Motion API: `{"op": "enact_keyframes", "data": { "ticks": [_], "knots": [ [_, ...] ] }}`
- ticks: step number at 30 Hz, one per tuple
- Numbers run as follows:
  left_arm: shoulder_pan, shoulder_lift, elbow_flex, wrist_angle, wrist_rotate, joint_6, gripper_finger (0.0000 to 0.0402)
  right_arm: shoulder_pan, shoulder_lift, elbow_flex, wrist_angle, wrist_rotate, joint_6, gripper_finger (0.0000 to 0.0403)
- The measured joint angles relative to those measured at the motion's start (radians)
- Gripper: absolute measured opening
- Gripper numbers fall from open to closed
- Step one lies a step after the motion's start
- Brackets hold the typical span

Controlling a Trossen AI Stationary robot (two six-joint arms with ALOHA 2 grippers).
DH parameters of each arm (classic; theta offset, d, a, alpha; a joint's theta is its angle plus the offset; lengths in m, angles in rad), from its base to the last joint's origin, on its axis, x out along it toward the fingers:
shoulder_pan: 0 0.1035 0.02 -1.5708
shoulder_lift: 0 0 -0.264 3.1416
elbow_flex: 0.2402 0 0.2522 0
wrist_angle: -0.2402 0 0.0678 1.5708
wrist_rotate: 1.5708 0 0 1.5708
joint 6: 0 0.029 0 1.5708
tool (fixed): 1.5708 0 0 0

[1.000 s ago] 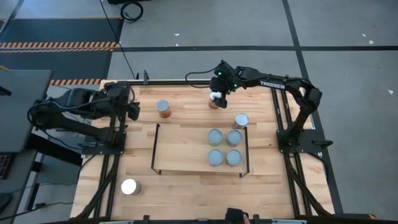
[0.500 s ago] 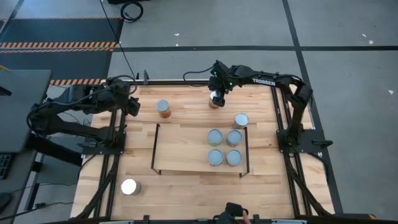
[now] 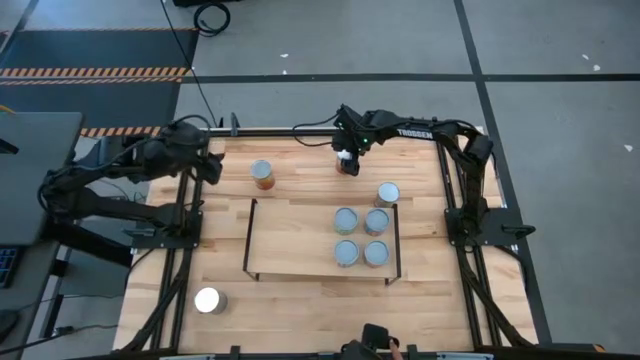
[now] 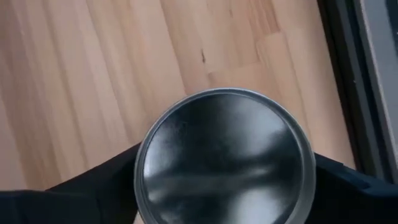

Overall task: Pick and place cans onto a shelf
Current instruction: Put the right large canned corn on the shelf

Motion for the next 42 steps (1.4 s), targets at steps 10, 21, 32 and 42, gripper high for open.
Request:
{"op": "enact_keyframes", "data": {
  "ticks": [10,21,32,42],
  "knots": [
    [0.0,-0.076,0.0,0.025,0.049,0.015,0.027,0.13,-0.022,0.279,-0.25,0.033,0.062,0.0314],
    [-0.001,-0.078,0.0,-0.001,0.073,-0.017,0.027,0.476,-0.021,0.684,-0.394,0.093,0.397,0.0314],
    [-0.014,-0.089,0.0,0.07,0.243,0.112,0.0268,0.714,0.049,0.678,-0.399,0.267,0.549,0.0317],
    [-0.144,-0.093,0.0,0.215,0.327,0.193,0.0244,0.711,0.087,0.676,-0.475,0.291,0.587,0.0341]
  ]
}}
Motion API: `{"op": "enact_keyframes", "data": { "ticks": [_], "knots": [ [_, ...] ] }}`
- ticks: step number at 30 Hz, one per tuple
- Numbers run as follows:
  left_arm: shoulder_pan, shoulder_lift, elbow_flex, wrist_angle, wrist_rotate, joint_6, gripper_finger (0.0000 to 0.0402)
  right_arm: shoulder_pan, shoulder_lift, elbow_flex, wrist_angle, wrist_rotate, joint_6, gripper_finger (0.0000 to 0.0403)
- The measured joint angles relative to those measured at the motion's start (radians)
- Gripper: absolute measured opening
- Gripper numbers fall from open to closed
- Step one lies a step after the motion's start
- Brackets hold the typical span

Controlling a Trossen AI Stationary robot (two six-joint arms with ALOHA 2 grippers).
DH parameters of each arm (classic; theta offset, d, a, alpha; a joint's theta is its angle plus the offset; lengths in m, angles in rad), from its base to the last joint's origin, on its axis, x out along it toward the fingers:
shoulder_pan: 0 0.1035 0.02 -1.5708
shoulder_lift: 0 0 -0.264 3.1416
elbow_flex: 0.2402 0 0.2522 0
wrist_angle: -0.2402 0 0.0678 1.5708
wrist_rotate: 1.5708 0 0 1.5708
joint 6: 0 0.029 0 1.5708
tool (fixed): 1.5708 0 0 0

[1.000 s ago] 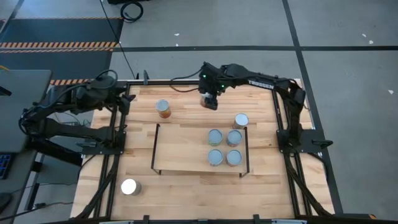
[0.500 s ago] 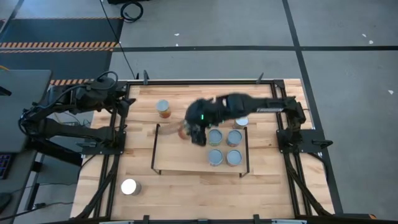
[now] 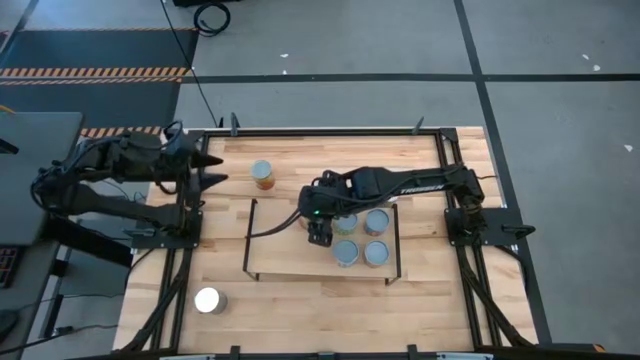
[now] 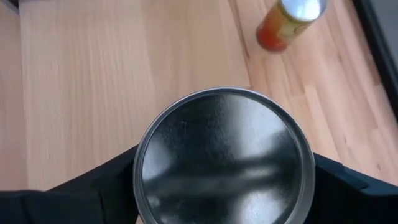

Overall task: Pick and place cans onto a shelf
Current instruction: Put the right large canned corn on the shelf, then put the large canned corn on the shelf

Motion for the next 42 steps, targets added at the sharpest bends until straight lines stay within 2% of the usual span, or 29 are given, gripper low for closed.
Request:
{"op": "enact_keyframes", "data": {
  "ticks": [10,19,23,30,33,37,42],
  "knots": [
    [-0.054,0.0,0.0,0.131,-0.003,0.084,0.0229,-0.028,0.024,0.0,0.055,-0.074,0.023,0.0363],
    [-0.054,0.002,0.0,0.128,-0.003,0.085,0.0228,-0.033,0.006,0.0,0.11,-0.092,0.022,0.0369],
    [-0.054,0.0,0.0,0.129,-0.005,0.093,0.0228,-0.038,-0.014,0.034,0.14,-0.037,0.016,0.0366],
    [-0.048,0.048,-0.001,0.136,-0.136,0.1,0.0229,-0.058,-0.04,0.155,0.136,0.04,-0.002,0.036],
    [-0.013,0.072,-0.001,0.098,-0.164,0.053,0.0229,-0.051,-0.063,0.198,0.08,0.095,0.029,0.0357],
    [0.082,0.127,-0.016,-0.004,-0.167,0.041,0.0229,-0.032,-0.113,0.211,-0.019,0.233,0.129,0.0353],
    [0.278,0.132,-0.195,0.169,-0.02,0.019,0.0232,0.001,-0.137,0.211,-0.081,0.257,0.202,0.035]
  ]
}}
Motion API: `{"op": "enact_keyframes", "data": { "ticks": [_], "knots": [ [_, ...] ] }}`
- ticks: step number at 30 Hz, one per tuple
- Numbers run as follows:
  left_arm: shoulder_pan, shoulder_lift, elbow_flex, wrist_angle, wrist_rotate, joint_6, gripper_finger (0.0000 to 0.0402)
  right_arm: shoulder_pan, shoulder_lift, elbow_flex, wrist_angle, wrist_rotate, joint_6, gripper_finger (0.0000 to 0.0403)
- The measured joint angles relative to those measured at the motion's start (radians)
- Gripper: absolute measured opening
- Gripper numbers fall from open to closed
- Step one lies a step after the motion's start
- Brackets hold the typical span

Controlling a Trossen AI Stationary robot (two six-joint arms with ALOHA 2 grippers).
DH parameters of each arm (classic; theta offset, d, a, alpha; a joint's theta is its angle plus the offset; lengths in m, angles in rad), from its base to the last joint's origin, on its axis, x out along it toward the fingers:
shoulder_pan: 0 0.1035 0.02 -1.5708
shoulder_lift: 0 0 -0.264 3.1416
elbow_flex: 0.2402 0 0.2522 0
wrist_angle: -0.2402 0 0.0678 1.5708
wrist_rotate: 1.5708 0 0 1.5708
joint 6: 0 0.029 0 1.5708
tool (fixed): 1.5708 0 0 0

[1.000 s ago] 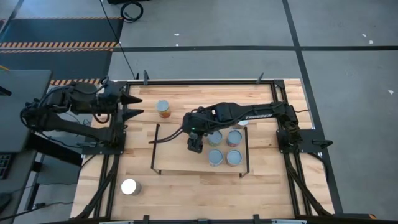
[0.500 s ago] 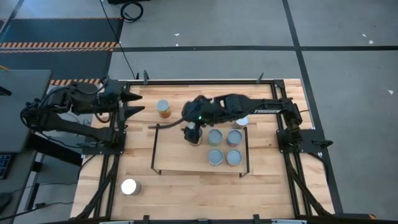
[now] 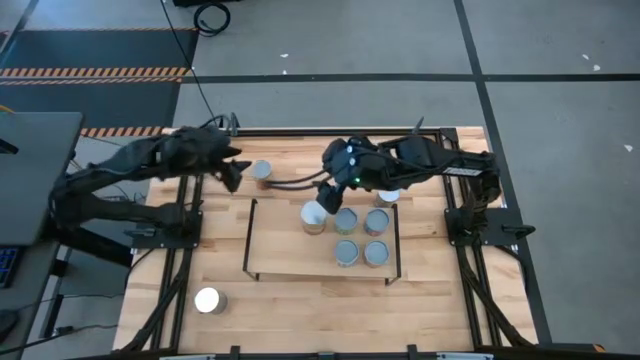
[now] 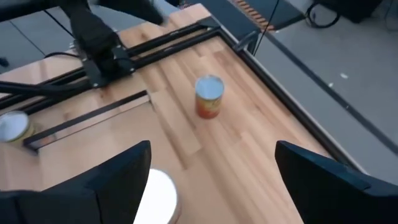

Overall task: Pick and place cans onto a shelf
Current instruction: Put the large canned corn on the shelf

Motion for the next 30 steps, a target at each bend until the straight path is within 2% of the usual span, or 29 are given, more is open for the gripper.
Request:
{"op": "enact_keyframes", "data": {
  "ticks": [4,8,11,14,23,26,30],
  "knots": [
    [0.154,0.018,-0.214,0.201,0.125,-0.072,0.0259,0.029,-0.004,0.0,-0.021,0.002,0.04,0.035],
    [0.235,0.045,-0.321,0.334,0.241,-0.147,0.0304,0.045,-0.004,-0.001,-0.021,0.001,0.064,0.035],
    [0.282,0.1,-0.331,0.312,0.208,-0.147,0.0332,0.044,-0.004,-0.009,-0.022,0.001,0.064,0.035],
    [0.34,0.159,-0.331,0.247,0.152,-0.147,0.0341,0.04,-0.002,-0.012,-0.025,0.001,0.055,0.035],
    [0.416,0.36,-0.331,0.283,0.161,-0.173,0.0303,0.004,-0.002,-0.012,-0.025,0.001,0.018,0.035],
    [0.424,0.39,-0.331,0.283,0.208,-0.207,0.028,-0.004,-0.002,-0.012,-0.029,-0.005,0.001,0.035],
    [0.409,0.392,-0.33,0.282,0.211,-0.264,0.0231,-0.015,-0.002,-0.012,-0.03,-0.011,-0.021,0.035]
  ]
}}
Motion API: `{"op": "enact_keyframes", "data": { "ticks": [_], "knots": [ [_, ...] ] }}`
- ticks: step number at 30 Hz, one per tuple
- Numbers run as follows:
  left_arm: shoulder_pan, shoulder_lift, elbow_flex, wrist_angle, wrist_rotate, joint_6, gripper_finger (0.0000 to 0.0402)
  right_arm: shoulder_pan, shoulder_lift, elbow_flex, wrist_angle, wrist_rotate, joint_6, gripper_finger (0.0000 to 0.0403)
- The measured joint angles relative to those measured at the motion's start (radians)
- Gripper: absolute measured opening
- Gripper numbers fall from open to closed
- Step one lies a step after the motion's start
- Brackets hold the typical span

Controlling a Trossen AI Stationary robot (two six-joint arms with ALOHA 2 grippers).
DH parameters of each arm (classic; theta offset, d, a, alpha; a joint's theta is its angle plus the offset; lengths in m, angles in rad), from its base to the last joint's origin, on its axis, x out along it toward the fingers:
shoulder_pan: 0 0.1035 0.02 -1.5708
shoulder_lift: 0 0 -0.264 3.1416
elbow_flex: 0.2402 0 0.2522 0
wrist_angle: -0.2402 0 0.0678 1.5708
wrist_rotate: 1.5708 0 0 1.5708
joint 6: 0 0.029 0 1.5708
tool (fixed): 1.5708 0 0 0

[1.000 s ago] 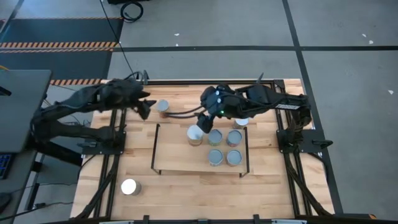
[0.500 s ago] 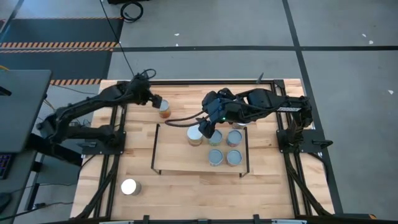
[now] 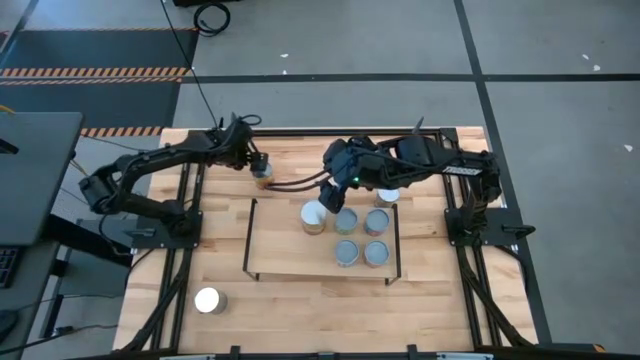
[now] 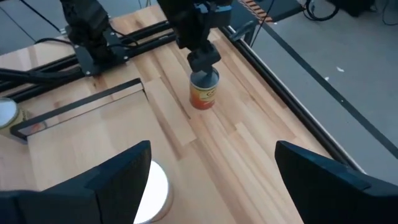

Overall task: Pick and place cans onto a shelf
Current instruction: Put the large canned corn on the shelf

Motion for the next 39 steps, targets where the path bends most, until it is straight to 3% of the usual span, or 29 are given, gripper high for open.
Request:
{"op": "enact_keyframes", "data": {
  "ticks": [6,12,17,23,27,31,39],
  "knots": [
    [-0.036,0.0,0.0,0.008,-0.007,-0.048,0.0119,-0.01,0.0,0.0,-0.036,0.0,-0.003,0.035],
    [-0.096,-0.001,0.002,0.004,-0.092,-0.034,0.0013,-0.011,0.0,0.0,-0.06,-0.003,-0.002,0.035],
    [-0.099,-0.007,0.002,-0.007,-0.098,0.059,0.0007,-0.005,0.0,0.0,-0.065,-0.028,-0.002,0.035],
    [-0.081,-0.105,0.031,-0.093,-0.038,0.109,0.0002,0.012,0.0,0.0,-0.059,-0.031,0.001,0.035],
    [-0.071,-0.163,0.172,-0.229,-0.001,0.195,0.0001,0.018,0.0,0.0,-0.059,-0.031,-0.002,0.035],
    [-0.097,-0.176,0.388,-0.425,0.001,0.277,0.0001,0.017,0.0,0.0,-0.059,-0.03,-0.002,0.035],
    [-0.246,-0.176,0.715,-0.727,0.097,0.299,0.0001,0.052,-0.006,0.0,-0.058,0.003,-0.063,0.035]
  ]
}}
